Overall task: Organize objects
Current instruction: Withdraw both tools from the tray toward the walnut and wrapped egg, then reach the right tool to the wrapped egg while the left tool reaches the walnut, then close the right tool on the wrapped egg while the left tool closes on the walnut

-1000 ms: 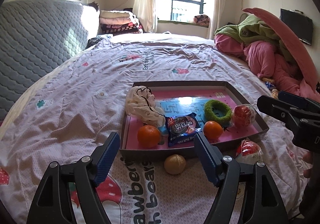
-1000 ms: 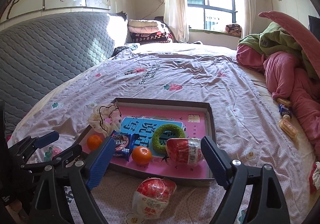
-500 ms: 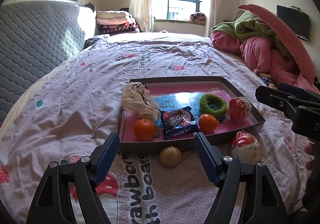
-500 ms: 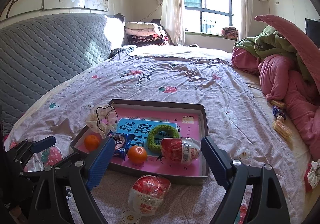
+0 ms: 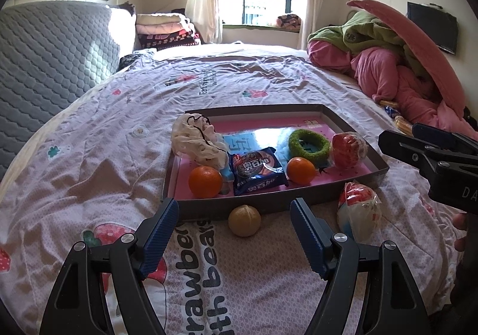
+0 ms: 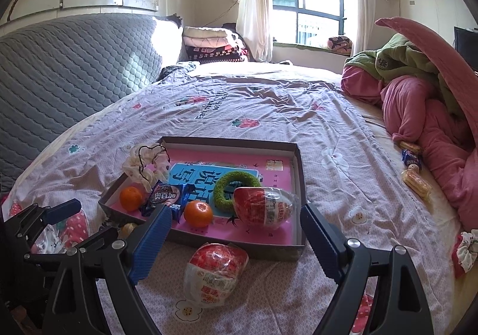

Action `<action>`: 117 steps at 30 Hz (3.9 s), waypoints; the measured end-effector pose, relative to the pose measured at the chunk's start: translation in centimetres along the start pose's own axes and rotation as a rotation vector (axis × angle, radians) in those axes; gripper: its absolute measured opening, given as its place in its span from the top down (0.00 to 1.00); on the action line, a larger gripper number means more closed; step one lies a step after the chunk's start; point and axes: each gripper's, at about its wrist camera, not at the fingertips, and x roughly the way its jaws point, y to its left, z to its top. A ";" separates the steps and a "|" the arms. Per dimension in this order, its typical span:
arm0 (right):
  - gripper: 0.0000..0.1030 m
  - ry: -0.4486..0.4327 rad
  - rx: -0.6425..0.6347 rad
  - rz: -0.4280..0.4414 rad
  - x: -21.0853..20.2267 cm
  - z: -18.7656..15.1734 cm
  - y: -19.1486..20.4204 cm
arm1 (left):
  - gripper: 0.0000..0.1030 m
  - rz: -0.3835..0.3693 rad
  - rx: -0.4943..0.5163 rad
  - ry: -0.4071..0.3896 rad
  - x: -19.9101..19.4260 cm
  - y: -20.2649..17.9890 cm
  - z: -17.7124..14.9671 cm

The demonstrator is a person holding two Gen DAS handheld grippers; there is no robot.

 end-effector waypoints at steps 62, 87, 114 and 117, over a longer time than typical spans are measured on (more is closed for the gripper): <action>0.15 0.176 0.001 -0.008 2.3 -6.7 1.7 | 0.24 -0.021 0.066 0.133 1.6 -1.0 -4.6; 0.15 0.201 0.035 -0.049 4.6 -7.1 1.4 | 0.24 0.022 0.023 0.180 4.5 -0.6 -3.8; 0.37 0.227 0.145 -0.028 7.0 -6.8 -0.3 | 0.24 0.033 -0.078 0.202 8.3 0.2 -1.7; 0.41 0.228 0.163 -0.020 7.1 -6.8 -0.7 | 0.24 0.045 -0.083 0.197 8.6 0.1 -1.6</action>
